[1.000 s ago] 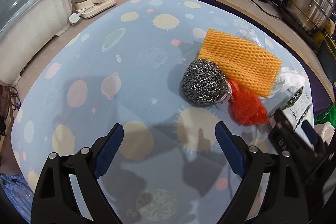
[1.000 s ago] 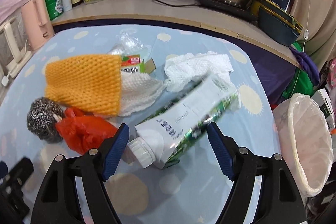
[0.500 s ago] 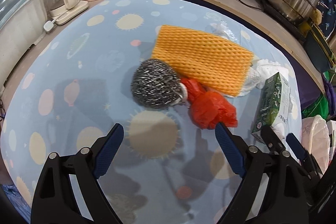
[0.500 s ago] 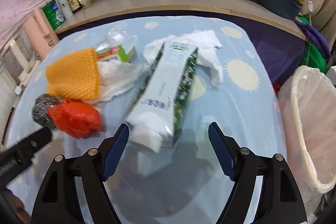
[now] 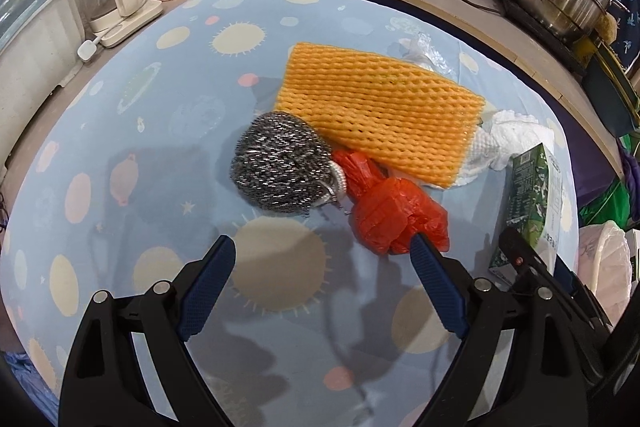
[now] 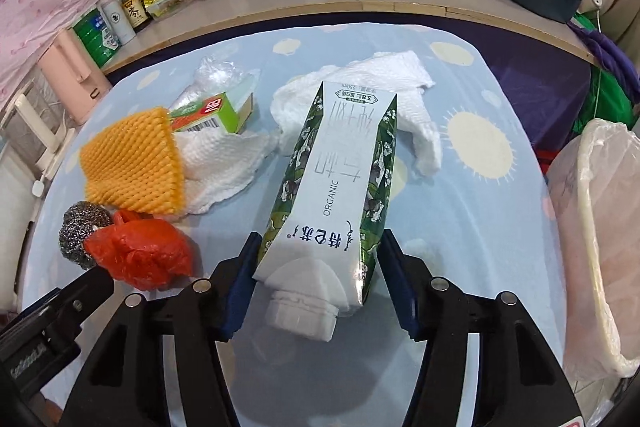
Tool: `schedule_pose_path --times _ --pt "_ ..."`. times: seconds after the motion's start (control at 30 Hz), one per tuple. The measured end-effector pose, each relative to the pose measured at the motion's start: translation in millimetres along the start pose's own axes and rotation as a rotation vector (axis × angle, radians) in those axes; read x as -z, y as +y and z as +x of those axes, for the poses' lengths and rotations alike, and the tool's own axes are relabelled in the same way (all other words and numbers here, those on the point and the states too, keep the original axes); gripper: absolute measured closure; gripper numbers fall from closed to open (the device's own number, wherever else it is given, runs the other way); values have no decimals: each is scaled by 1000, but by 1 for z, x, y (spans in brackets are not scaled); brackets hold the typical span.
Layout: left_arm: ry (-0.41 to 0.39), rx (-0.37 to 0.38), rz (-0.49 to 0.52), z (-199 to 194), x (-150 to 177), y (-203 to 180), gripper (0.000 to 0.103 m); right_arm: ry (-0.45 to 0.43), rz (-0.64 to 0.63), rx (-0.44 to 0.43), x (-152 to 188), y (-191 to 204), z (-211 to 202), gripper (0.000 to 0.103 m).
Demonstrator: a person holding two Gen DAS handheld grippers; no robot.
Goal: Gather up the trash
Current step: 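Grasp the green-and-white milk carton with the right tool while the left tool grasps the red plastic bag, then carry the carton and red bag over the trash bin with both tools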
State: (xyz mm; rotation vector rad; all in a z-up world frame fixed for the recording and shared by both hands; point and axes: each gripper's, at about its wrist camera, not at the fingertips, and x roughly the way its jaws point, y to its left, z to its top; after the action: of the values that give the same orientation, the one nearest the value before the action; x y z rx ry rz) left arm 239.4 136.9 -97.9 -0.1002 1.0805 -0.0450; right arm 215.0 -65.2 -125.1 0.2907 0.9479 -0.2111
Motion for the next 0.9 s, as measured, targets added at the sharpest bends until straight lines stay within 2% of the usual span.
schedule_pose_path --times 0.3,0.4,0.5,0.57,0.6,0.73,0.9 --pt "-10 18 -6 13 -10 -18 19 0 -4 -10 8 -21 -16 50" --pt "-4 34 -2 19 -13 -25 31 4 -7 -15 10 -25 -20 52" --pt "-2 69 12 20 -14 -33 46 7 -11 -15 13 -30 -23 52" --pt "1 88 22 19 -13 -38 66 8 -10 -15 15 -32 -24 52" --pt "3 103 30 18 -12 -40 70 8 -9 -16 16 -34 -26 52" --pt "1 115 34 12 -7 -43 81 3 -9 -19 18 -39 -32 52" --pt "12 144 30 0 2 -38 87 -10 -11 -34 23 -43 -46 52"
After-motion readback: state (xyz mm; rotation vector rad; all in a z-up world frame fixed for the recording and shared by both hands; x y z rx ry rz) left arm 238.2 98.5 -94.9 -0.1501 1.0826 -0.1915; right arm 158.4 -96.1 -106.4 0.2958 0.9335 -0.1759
